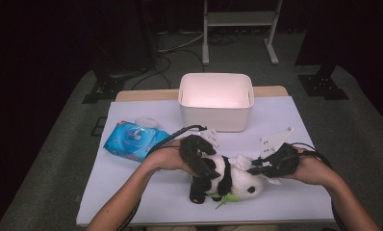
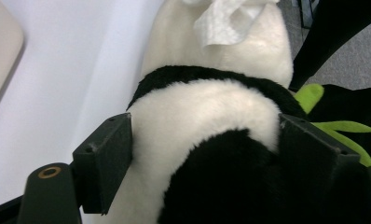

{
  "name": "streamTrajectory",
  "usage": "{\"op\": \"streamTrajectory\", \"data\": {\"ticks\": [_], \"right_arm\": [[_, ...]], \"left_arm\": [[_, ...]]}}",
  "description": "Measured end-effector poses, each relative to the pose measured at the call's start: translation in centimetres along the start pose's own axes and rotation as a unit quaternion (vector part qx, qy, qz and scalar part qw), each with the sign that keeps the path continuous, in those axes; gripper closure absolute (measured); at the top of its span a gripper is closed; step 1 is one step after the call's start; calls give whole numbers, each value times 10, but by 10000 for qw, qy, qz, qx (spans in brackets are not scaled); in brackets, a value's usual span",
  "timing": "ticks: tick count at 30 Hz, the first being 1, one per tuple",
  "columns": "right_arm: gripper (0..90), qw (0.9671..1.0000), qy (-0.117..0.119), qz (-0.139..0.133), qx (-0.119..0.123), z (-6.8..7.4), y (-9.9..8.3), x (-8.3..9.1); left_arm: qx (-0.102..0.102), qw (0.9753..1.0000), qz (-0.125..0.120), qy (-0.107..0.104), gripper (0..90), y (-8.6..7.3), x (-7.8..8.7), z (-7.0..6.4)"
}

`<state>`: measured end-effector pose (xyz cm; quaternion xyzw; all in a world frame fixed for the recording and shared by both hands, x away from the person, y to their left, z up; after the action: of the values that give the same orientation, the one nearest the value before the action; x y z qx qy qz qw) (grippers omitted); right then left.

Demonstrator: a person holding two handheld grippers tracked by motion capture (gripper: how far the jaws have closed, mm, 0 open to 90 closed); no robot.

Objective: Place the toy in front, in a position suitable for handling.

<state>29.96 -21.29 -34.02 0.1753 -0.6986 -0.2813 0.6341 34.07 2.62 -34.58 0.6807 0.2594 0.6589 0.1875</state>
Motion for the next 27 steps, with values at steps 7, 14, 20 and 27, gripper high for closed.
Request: {"op": "streamTrajectory", "data": {"ticks": [7,14,20,27], "right_arm": [[773,10000,14,-8,4,1,0,-1],[773,10000,32,-5,20,1,0,-2],[772,10000,31,-78,13,-2,-2,-1],[771,9997,-68,-233,-10,-15,0,9]], "left_arm": [[57,9998,104,-138,158,1,-9,4],[93,9991,242,-340,107,4,-22,8],[138,9987,148,-473,220,4,-22,14],[116,9993,137,-333,302,9,-11,21]]}}
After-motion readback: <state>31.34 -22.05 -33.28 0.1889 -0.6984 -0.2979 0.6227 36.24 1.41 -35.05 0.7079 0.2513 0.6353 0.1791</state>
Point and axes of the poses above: each handheld gripper's, and its own axes: x roughly backward along the jaws, y roughly out of its top, z roughly to its left, the point moved 1 cm from there along -x, roughly forward along the jaws, and after that the axes turned 2 degrees about y, right-handed, at the moved point
